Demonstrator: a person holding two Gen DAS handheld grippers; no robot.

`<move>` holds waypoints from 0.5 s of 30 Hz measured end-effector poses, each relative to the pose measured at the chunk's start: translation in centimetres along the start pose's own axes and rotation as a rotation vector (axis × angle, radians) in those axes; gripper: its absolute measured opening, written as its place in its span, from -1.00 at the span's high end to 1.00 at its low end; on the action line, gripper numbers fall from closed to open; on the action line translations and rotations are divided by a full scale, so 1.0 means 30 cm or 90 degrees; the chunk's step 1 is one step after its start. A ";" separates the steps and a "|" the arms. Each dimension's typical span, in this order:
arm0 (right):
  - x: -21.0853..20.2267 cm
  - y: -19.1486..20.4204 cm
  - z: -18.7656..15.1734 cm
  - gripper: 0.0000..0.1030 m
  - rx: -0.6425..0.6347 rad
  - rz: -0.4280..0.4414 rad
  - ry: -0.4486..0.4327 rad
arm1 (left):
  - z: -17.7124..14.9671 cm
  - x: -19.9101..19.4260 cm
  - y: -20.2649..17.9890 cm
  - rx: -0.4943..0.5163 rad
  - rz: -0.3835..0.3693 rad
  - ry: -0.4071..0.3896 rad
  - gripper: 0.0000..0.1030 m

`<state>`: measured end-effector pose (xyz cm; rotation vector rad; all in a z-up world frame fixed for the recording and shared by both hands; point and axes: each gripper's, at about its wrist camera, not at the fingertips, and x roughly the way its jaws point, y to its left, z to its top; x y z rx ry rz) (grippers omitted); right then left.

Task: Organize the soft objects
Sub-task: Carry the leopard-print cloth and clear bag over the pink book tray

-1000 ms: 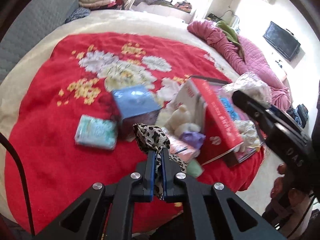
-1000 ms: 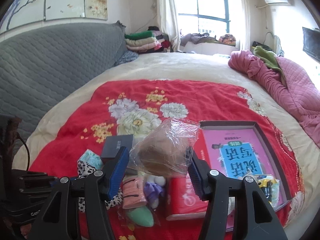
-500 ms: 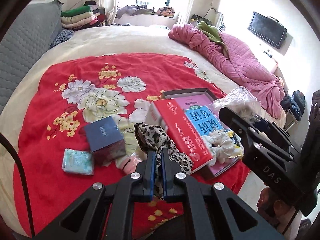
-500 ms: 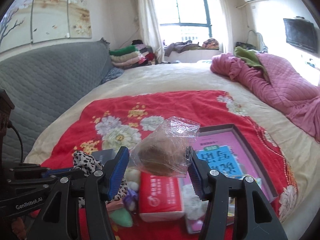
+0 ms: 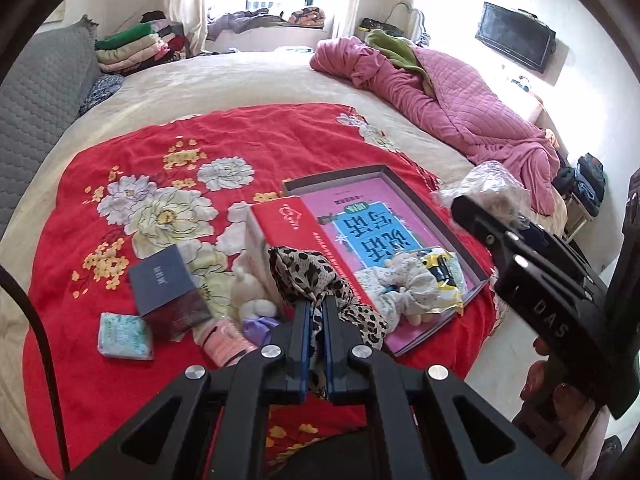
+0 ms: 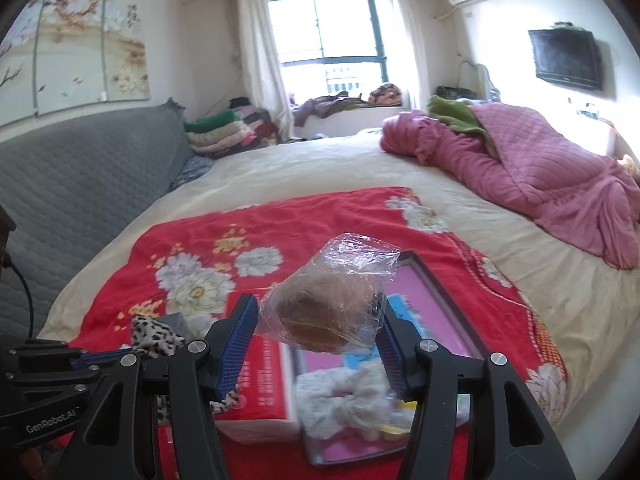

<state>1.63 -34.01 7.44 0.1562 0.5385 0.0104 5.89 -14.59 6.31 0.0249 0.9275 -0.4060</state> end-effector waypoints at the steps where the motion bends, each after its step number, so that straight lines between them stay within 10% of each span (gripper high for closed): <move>1: -0.001 -0.018 0.001 -0.14 0.005 -0.004 -0.001 | 0.003 0.004 -0.011 0.002 -0.002 -0.001 0.89; 15: -0.069 -0.279 -0.019 -0.14 0.087 -0.077 -0.012 | 0.056 0.073 -0.169 0.057 -0.029 0.005 0.89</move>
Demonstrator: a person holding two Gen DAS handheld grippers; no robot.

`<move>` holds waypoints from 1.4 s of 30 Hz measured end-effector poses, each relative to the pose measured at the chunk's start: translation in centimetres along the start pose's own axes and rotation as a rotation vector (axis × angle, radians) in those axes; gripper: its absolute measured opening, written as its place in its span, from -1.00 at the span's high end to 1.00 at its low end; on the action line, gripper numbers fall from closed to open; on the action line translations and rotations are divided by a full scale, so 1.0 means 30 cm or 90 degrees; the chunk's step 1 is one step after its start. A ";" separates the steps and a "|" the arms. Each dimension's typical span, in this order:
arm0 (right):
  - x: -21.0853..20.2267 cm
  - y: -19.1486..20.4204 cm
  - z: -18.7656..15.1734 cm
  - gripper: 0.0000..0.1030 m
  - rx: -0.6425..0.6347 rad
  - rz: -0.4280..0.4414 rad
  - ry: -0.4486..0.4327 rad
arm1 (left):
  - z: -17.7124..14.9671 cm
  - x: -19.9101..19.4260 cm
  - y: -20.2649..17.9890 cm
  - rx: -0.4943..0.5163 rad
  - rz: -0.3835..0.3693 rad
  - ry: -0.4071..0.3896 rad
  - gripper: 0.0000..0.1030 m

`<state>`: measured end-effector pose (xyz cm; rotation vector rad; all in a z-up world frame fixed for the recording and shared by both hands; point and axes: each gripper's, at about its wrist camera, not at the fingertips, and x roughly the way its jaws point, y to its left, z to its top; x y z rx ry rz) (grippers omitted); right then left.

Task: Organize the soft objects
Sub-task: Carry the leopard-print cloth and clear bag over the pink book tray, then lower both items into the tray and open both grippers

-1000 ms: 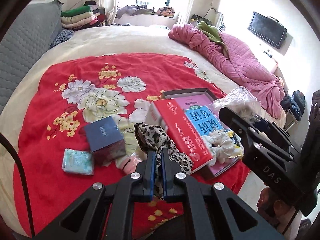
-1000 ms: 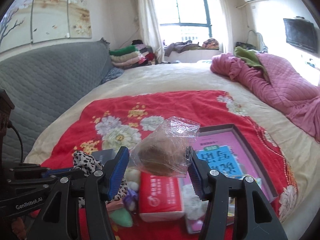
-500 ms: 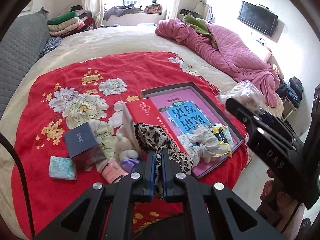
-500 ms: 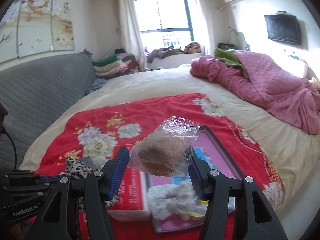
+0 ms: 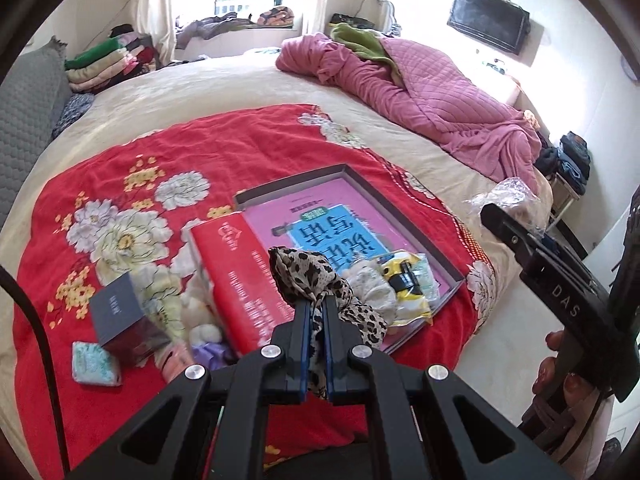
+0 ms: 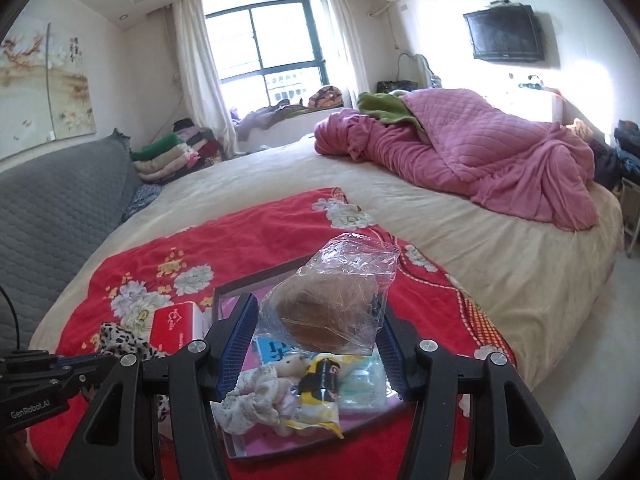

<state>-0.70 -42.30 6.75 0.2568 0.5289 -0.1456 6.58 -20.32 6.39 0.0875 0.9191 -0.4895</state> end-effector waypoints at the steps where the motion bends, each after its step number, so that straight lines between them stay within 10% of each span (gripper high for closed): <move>1: 0.003 -0.001 0.001 -0.14 0.000 0.000 0.000 | 0.008 0.012 -0.012 0.003 -0.003 0.003 0.89; 16: 0.021 -0.088 -0.014 -0.14 0.022 -0.036 0.000 | 0.044 0.114 -0.110 0.030 -0.091 -0.003 0.89; 42: 0.226 -0.162 -0.150 -0.14 0.011 -0.067 0.124 | -0.036 0.393 -0.125 0.064 -0.017 0.139 0.88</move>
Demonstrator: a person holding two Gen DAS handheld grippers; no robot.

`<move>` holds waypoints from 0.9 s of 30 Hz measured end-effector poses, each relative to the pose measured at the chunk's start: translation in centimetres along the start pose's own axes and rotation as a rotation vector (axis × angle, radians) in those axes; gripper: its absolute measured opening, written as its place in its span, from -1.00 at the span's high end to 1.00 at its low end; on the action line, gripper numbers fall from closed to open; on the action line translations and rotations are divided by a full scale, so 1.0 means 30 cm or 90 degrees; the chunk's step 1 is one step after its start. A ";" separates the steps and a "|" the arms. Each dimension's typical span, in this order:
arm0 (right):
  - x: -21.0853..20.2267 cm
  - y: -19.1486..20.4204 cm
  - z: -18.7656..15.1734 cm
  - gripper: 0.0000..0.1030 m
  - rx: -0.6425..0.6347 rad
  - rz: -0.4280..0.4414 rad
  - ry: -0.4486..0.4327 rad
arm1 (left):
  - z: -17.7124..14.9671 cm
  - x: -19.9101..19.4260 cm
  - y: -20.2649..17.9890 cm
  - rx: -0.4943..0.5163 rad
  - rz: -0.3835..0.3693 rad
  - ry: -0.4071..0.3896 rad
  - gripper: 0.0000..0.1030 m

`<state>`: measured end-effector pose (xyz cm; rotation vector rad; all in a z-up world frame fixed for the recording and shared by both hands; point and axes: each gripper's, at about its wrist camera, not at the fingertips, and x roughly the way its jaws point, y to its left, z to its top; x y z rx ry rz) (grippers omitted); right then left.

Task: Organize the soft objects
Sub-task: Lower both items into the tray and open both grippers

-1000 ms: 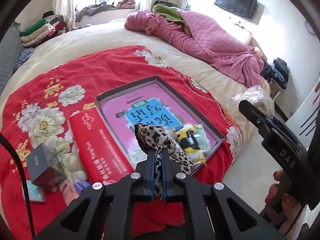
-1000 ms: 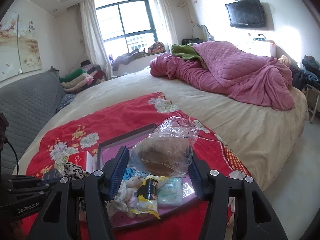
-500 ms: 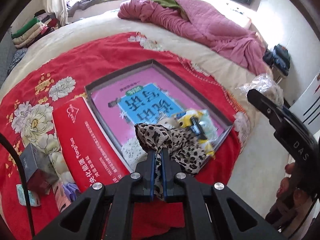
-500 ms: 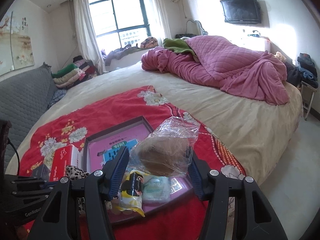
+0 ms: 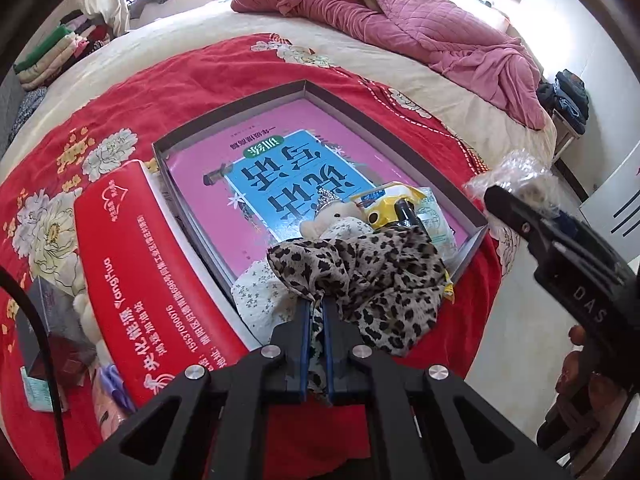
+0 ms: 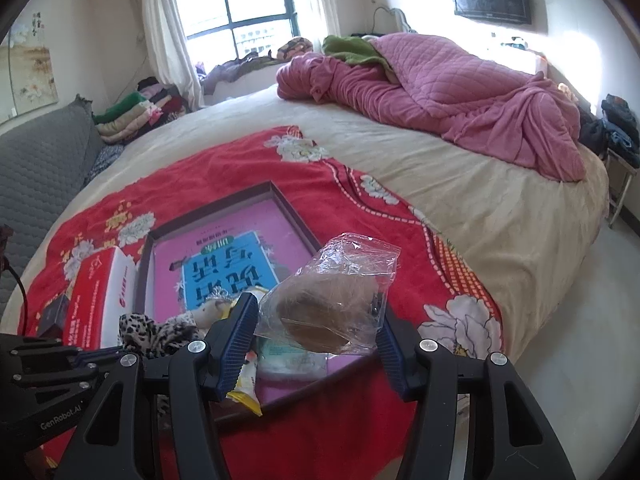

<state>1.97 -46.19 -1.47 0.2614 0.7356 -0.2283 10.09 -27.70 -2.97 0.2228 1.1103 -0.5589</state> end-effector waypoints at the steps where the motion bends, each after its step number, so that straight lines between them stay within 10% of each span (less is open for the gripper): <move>1: 0.014 -0.002 -0.007 -0.14 0.000 -0.001 0.007 | 0.000 0.009 0.001 -0.001 -0.002 0.004 0.88; 27: 0.187 -0.008 -0.045 -0.16 0.014 -0.014 0.063 | 0.045 0.058 0.046 -0.036 -0.018 -0.008 0.88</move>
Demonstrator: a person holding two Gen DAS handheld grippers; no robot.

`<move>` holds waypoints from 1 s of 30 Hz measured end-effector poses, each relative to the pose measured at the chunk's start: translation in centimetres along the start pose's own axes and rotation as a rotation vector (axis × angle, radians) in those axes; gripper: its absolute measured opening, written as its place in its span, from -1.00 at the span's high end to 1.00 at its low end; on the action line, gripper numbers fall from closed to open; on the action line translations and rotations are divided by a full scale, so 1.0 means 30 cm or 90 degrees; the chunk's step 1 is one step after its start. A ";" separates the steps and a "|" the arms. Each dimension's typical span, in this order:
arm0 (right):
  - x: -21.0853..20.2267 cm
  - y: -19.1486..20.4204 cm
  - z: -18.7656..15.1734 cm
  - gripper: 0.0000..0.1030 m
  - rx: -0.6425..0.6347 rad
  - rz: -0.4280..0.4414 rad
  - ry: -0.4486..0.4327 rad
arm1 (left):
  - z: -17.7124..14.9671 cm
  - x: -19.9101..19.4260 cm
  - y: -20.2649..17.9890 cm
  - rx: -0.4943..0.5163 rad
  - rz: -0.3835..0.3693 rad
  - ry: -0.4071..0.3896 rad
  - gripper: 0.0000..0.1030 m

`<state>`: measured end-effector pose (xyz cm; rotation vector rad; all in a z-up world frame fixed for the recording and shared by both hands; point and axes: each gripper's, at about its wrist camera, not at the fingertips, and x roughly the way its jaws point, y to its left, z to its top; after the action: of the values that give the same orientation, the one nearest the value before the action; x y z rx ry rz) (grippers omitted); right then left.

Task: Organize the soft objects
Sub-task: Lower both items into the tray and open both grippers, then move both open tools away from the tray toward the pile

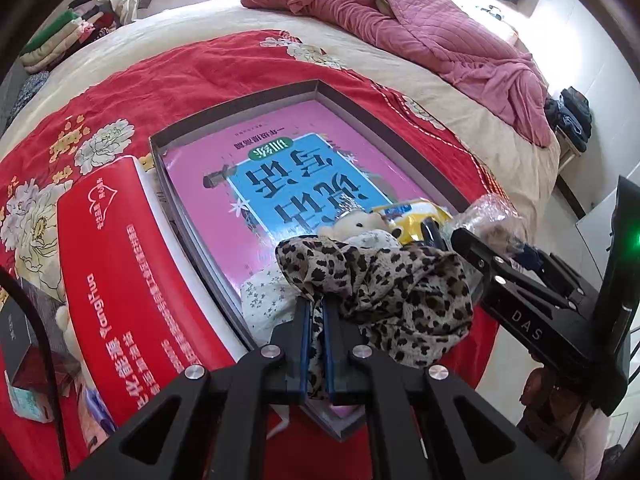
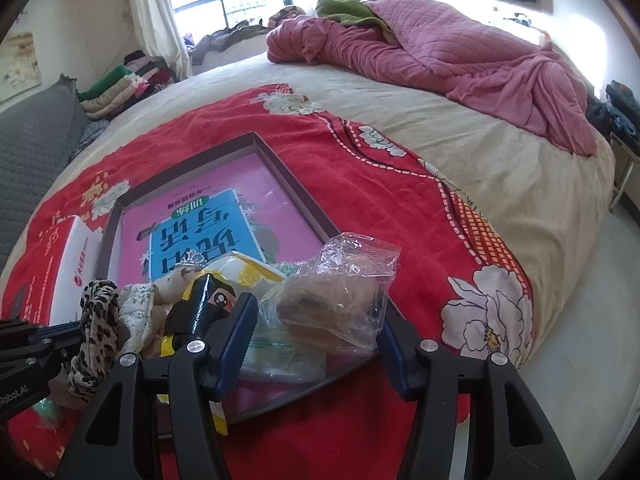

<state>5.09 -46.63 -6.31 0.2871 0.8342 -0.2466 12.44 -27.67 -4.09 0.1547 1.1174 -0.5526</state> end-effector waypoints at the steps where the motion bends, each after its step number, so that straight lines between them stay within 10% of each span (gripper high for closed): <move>1: 0.004 -0.002 0.000 -0.17 0.003 0.002 0.003 | 0.004 0.002 0.002 -0.001 0.000 0.000 0.88; 13: -0.003 -0.014 -0.012 -0.18 0.015 0.028 0.010 | 0.034 -0.009 0.047 -0.040 0.019 -0.011 0.82; 30: -0.038 -0.017 -0.013 -0.40 -0.007 0.002 -0.003 | 0.057 -0.037 0.056 -0.043 0.031 -0.036 0.11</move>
<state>3.91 -46.86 -5.79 0.2776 0.8303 -0.2396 14.30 -26.53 -2.60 0.1066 1.0724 -0.4718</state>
